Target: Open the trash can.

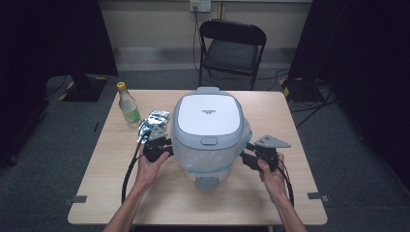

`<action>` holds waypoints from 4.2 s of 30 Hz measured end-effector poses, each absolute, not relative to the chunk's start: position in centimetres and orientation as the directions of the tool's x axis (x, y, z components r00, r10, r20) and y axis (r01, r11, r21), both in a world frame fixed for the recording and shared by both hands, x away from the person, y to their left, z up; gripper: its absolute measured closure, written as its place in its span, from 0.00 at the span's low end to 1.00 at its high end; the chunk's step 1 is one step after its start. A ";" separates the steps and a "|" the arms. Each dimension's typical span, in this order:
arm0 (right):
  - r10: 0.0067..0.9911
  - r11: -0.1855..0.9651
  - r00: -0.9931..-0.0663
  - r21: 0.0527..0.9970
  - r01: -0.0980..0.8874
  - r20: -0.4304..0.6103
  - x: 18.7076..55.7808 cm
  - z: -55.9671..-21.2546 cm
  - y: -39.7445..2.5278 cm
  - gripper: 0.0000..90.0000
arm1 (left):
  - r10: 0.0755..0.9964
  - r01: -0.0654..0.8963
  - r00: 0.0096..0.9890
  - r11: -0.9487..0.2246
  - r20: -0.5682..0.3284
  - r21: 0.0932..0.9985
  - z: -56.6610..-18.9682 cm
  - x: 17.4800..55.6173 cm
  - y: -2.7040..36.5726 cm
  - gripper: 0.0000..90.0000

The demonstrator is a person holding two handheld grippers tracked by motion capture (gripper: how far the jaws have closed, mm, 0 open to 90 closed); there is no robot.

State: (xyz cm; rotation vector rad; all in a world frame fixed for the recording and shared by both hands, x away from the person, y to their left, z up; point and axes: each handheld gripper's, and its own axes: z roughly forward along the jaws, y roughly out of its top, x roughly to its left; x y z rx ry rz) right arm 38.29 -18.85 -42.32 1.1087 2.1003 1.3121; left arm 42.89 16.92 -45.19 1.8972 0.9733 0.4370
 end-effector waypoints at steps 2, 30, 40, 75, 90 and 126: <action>0.801 0.253 -0.597 0.879 0.405 0.045 37.7 -42.2 -19.1 0.64 | 0.770 0.445 0.630 -0.252 -0.100 0.859 -45.3 42.8 16.8 0.81; 0.853 0.214 -0.520 0.883 0.418 0.040 38.8 -42.8 -21.0 0.74 | 0.686 0.433 0.719 -0.315 -0.113 0.845 -44.9 39.6 15.3 0.70; 0.864 0.203 -0.502 0.881 0.428 0.045 38.3 -43.1 -21.1 0.62 | 0.681 0.453 0.718 -0.299 -0.144 0.840 -45.2 39.7 15.8 0.62; 0.903 0.299 -0.429 0.741 0.601 -0.017 37.1 -50.0 -24.3 0.19 | 0.574 0.401 0.778 -0.144 -0.254 0.905 -39.3 36.0 20.8 0.73; 0.903 0.299 -0.429 0.741 0.601 -0.017 37.1 -50.0 -24.3 0.19 | 0.521 0.253 0.843 -0.163 -0.135 0.954 -33.1 34.4 20.6 1.00; 0.903 0.300 -0.430 0.741 0.601 -0.017 37.1 -50.0 -24.3 0.19 | 0.298 0.141 0.953 -0.262 -0.059 0.955 -29.3 33.1 9.5 1.00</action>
